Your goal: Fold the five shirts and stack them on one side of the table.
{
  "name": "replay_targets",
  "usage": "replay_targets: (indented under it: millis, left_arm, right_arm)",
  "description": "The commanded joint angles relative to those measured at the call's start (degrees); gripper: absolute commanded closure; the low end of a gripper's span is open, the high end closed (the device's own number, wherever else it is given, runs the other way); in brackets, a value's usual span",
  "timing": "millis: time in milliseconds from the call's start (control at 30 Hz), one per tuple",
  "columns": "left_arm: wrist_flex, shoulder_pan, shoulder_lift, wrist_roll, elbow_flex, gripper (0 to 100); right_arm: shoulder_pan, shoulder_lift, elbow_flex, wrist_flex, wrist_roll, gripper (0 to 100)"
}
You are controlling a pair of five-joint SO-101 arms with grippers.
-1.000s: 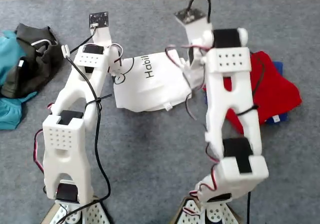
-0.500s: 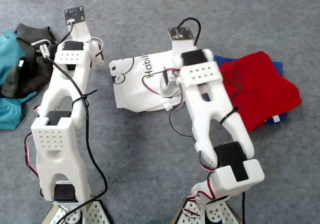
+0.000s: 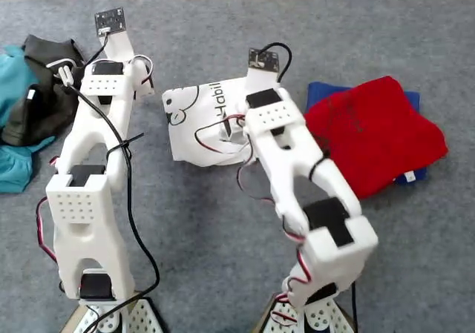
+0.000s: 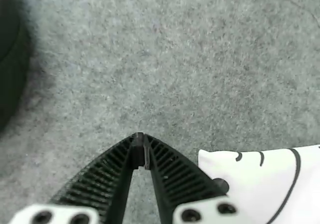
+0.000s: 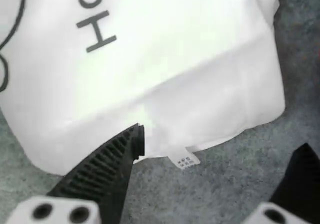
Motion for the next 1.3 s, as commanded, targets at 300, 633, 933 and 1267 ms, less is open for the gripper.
replay_targets:
  millis: [300,633,933,1267]
  left_arm:
    - [-0.7,-0.7,-3.0,-0.5,-2.6,97]
    - [-0.5,-0.7,-3.0,-0.5,-2.6,97]
    - [-0.5,-0.7,-3.0,-0.5,-2.6,97]
    - [-0.4,-0.7,-3.0,-0.5,-2.6,97]
  right_arm:
    - [4.6,17.3,-20.4,8.5,-0.3,70.1]
    - [5.5,19.0,-30.3,16.3,8.2,94.4]
    - [5.6,19.1,-40.6,23.3,12.4,94.6]
    - [5.7,19.3,-54.5,30.5,22.3,98.2]
